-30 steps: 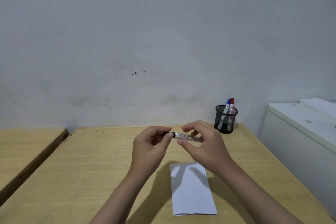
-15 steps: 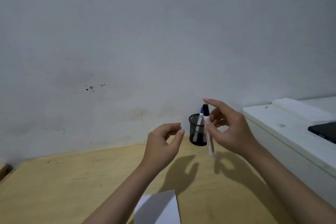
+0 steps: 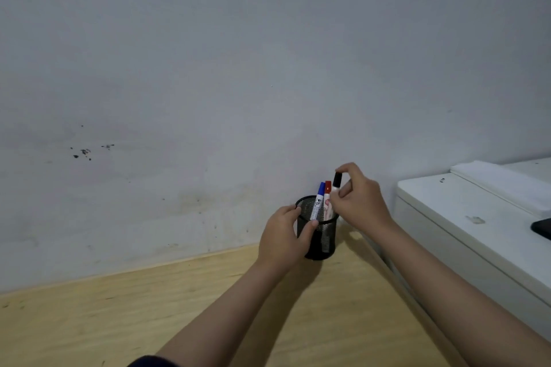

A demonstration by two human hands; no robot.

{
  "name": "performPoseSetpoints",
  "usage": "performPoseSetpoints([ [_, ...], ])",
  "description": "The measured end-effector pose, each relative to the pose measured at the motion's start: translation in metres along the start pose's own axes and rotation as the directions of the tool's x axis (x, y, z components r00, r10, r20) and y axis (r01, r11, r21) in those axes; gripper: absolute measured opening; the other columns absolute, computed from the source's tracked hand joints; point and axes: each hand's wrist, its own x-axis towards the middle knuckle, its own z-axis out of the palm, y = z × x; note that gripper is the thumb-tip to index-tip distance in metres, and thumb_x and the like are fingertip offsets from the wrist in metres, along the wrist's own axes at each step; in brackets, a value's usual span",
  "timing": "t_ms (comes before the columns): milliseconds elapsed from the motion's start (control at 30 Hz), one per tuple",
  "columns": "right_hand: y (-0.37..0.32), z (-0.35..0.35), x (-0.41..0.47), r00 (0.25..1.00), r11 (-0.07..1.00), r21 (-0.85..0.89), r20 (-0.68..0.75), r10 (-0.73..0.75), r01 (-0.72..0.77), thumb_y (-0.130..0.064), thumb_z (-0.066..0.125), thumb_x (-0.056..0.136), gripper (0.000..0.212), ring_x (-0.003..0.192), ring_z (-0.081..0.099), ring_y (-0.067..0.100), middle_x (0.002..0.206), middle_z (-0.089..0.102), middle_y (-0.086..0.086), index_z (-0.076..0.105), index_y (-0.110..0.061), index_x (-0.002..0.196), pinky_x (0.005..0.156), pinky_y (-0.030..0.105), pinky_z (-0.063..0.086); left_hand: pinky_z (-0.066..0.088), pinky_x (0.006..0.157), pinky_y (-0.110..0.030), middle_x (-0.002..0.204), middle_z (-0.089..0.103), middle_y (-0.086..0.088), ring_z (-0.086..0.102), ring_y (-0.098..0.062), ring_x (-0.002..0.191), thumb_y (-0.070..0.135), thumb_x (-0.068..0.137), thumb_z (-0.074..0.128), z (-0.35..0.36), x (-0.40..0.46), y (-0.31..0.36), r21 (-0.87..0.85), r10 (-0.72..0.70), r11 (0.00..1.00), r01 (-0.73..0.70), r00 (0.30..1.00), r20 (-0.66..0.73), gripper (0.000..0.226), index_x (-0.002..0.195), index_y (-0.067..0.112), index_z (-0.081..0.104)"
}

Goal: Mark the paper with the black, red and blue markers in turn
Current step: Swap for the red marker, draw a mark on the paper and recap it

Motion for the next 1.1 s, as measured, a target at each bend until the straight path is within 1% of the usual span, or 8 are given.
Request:
performPoseSetpoints([
  [300,0.003,0.022,0.02,0.996,0.938,-0.337,0.022,0.091,-0.078,-0.035,0.063,0.081,0.038,0.095,0.058,0.029,0.106,0.055,0.01,0.057,-0.01,0.109,0.073,0.038,0.05,0.035,0.086,-0.013,0.115,0.067,-0.006,0.06,-0.015,0.108,0.033,0.08,0.069,0.011,0.003,-0.004,-0.044,-0.032,0.999,0.026,0.99,-0.139,0.038,0.108,0.007,0.067],
  [433,0.001,0.03,0.03,0.985,0.898,-0.41,-0.003,0.172,-0.158,-0.04,0.06,0.083,0.035,0.102,0.055,0.034,0.108,0.055,0.013,0.063,-0.007,0.097,0.085,0.044,0.047,0.036,0.089,-0.014,0.118,0.066,-0.006,0.06,-0.014,0.11,0.032,0.079,0.069,0.012,0.003,-0.005,-0.051,-0.036,0.998,0.029,0.988,-0.148,0.04,0.109,0.006,0.067],
  [633,-0.011,0.023,0.03,0.966,0.955,-0.155,-0.1,0.239,-0.253,-0.029,0.063,0.078,0.015,0.107,0.053,0.033,0.108,0.056,0.011,0.069,-0.018,0.085,0.092,0.046,0.044,0.039,0.088,-0.02,0.116,0.065,-0.007,0.059,-0.02,0.11,0.034,0.081,0.066,0.011,0.004,-0.003,-0.001,-0.025,1.0,0.025,0.991,-0.132,0.038,0.108,0.007,0.066],
  [767,-0.035,-0.003,0.014,0.965,0.992,0.125,-0.255,0.062,-0.03,-0.029,0.068,0.078,0.003,0.095,0.061,0.021,0.094,0.065,0.002,0.067,-0.032,0.079,0.089,0.05,0.048,0.041,0.089,-0.028,0.115,0.054,-0.009,0.051,-0.022,0.11,0.033,0.084,0.061,0.006,0.003,0.003,0.051,-0.06,0.997,0.06,0.998,-0.015,0.035,0.109,0.009,0.058],
  [867,-0.062,-0.027,-0.018,0.938,0.949,0.268,-0.339,-0.068,0.165,-0.019,0.073,0.079,0.011,0.089,0.065,0.016,0.089,0.07,-0.003,0.071,-0.025,0.088,0.089,0.04,0.05,0.045,0.083,-0.027,0.103,0.06,-0.003,0.057,-0.015,0.096,0.026,0.086,0.059,-0.012,-0.006,0.022,-0.149,-0.132,0.981,0.125,0.99,-0.04,0.019,0.1,0.013,0.06],
  [933,-0.075,-0.038,-0.046,0.91,0.934,0.21,-0.363,-0.198,0.287,-0.015,0.074,0.079,0.016,0.091,0.064,0.022,0.088,0.07,-0.002,0.073,-0.02,0.093,0.085,0.03,0.05,0.049,0.075,-0.028,0.092,0.069,-0.002,0.065,-0.018,0.087,0.024,0.089,0.056,-0.033,-0.019,0.041,-0.468,-0.236,0.855,0.226,0.971,0.037,0.013,0.094,0.014,0.062],
  [1000,-0.083,-0.041,-0.075,0.864,0.91,0.104,-0.374,-0.338,0.401,-0.011,0.075,0.077,0.019,0.087,0.062,0.024,0.086,0.069,0.001,0.074,-0.015,0.095,0.079,0.025,0.048,0.051,0.072,-0.032,0.082,0.073,-0.004,0.068,-0.021,0.079,0.022,0.092,0.053,-0.057,-0.034,0.057,-0.716,-0.264,0.607,0.344,0.937,0.227,0.014,0.096,0.013,0.062],
  [1100,-0.088,-0.032,-0.114,0.791,0.843,0.004,-0.349,-0.503,0.538,-0.013,0.07,0.078,0.02,0.084,0.06,0.022,0.084,0.066,0.001,0.075,-0.012,0.097,0.073,0.038,0.051,0.053,0.064,-0.028,0.071,0.067,-0.003,0.063,-0.017,0.065,0.021,0.091,0.054,-0.089,-0.057,0.069,-0.815,-0.206,0.413,0.407,0.913,0.352,0.012,0.088,0.013,0.064],
])
